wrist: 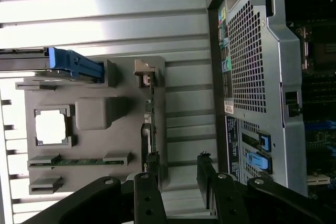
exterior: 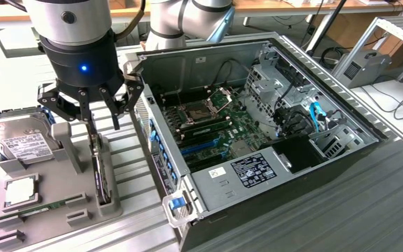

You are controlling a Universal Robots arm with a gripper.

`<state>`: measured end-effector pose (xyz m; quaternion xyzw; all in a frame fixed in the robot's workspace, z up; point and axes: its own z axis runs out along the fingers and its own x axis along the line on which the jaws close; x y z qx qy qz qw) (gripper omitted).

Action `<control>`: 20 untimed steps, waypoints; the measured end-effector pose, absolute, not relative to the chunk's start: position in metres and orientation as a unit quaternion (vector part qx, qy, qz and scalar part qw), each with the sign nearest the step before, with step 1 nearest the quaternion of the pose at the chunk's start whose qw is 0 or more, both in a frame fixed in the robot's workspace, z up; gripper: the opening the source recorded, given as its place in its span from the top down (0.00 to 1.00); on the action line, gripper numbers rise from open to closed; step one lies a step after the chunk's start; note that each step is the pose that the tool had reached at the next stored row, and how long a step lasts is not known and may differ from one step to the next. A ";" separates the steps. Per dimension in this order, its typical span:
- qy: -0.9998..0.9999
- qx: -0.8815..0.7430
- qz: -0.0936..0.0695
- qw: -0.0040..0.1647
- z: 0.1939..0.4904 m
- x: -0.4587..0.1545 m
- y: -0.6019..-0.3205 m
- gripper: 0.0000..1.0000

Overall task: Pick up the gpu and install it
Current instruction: 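Pick up the gpu and move the gpu toward the slot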

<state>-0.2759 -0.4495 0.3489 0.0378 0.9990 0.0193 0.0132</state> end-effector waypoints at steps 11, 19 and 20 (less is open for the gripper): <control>0.999 0.038 0.019 0.013 0.342 -0.277 -0.451 0.58; 0.999 0.038 0.019 0.013 0.339 -0.282 -0.453 0.58; 0.999 0.038 0.019 0.013 0.339 -0.282 -0.453 0.58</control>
